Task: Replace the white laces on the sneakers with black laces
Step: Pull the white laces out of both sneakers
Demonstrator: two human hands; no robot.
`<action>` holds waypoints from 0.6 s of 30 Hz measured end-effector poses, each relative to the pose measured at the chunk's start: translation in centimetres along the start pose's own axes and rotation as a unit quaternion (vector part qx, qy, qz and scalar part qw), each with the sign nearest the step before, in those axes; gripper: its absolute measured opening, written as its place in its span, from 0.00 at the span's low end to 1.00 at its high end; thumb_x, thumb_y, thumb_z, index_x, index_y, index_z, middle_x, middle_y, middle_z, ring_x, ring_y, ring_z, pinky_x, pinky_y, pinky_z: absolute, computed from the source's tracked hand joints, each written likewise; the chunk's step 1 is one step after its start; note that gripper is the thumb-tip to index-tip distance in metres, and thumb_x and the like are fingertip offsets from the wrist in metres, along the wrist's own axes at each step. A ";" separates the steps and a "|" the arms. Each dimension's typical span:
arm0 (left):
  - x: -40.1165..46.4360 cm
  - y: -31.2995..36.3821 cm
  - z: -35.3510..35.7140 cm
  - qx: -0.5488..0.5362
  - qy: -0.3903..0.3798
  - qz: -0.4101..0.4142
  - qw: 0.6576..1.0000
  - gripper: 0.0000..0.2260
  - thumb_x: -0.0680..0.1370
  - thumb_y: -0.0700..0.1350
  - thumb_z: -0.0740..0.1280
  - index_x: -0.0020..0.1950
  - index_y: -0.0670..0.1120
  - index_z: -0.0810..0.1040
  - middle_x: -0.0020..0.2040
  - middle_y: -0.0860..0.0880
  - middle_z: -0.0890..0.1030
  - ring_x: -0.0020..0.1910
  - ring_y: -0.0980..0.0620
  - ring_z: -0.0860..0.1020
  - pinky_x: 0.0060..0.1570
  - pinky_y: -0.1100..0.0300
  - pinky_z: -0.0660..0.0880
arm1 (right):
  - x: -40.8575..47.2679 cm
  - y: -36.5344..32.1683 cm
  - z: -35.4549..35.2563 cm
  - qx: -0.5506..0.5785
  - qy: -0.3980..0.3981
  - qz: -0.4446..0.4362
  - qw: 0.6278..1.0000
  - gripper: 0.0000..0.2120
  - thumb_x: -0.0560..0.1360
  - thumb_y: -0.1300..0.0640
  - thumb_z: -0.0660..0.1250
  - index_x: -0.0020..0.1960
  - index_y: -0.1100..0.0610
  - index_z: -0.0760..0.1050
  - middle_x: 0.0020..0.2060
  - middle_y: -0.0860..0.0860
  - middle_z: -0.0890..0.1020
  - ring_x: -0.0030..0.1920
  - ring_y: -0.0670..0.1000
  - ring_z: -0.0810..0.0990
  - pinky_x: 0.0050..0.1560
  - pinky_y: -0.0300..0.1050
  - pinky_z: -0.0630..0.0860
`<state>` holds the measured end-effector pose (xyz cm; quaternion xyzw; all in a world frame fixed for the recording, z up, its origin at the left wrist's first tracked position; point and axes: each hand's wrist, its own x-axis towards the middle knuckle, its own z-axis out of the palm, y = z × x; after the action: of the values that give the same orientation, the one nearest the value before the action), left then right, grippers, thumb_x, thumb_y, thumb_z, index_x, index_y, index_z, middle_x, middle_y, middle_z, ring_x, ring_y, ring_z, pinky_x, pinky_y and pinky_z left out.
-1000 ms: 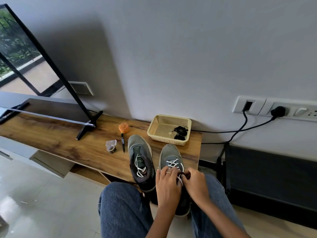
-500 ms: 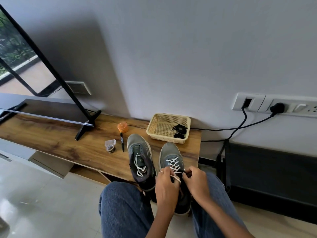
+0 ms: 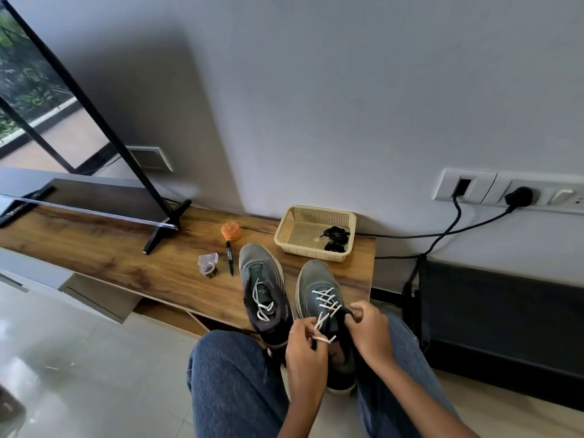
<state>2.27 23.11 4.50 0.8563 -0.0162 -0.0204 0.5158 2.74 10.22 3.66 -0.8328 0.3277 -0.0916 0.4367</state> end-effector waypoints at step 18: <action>-1.0 -0.5 1.1 -0.005 -0.026 -0.038 0.999 0.19 0.77 0.39 0.65 0.65 0.54 0.70 0.55 0.63 0.74 0.55 0.67 0.72 0.54 0.74 0.68 | -0.1 -0.7 1.2 -0.156 -0.089 -0.268 0.947 0.02 0.77 0.61 0.65 0.46 0.59 0.76 0.47 0.48 0.74 0.47 0.48 0.75 0.42 0.47 0.74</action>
<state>1.20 22.40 3.51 0.8528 0.0034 -0.0625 0.5185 3.53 11.38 3.53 -0.9524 0.0629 -0.0781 0.2879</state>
